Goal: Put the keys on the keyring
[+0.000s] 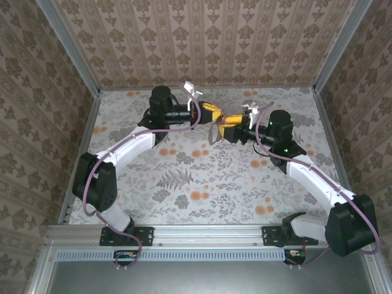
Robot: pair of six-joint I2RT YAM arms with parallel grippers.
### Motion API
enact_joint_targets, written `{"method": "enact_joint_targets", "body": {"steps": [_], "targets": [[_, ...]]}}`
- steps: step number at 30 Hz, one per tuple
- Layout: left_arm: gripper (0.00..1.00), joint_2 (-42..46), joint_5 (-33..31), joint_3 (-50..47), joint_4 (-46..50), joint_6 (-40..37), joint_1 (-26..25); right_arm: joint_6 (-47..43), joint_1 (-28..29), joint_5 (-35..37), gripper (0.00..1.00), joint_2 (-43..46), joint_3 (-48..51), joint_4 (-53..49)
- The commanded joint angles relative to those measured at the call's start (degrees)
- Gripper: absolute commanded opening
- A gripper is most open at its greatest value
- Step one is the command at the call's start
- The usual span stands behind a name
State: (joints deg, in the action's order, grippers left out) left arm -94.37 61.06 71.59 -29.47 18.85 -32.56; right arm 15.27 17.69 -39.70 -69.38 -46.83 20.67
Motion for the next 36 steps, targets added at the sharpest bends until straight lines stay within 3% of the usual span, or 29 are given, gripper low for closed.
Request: {"method": "enact_joint_targets", "body": {"steps": [1, 26, 36], "targets": [[0.0, 0.6, 0.6, -0.7, -6.2, 2.9, -0.2, -0.4, 0.3, 1.2, 0.6, 0.0, -0.4, 1.5], [0.0, -0.4, 0.6, -2.5, -13.5, 7.5, 0.0, -2.8, 0.3, 4.3, 0.52, 3.7, 1.2, -1.2], [0.0, -1.3, 1.0, -4.0, -21.6, 13.3, 0.7, -3.6, 0.1, 5.8, 0.52, 5.5, 2.6, -1.6]]}}
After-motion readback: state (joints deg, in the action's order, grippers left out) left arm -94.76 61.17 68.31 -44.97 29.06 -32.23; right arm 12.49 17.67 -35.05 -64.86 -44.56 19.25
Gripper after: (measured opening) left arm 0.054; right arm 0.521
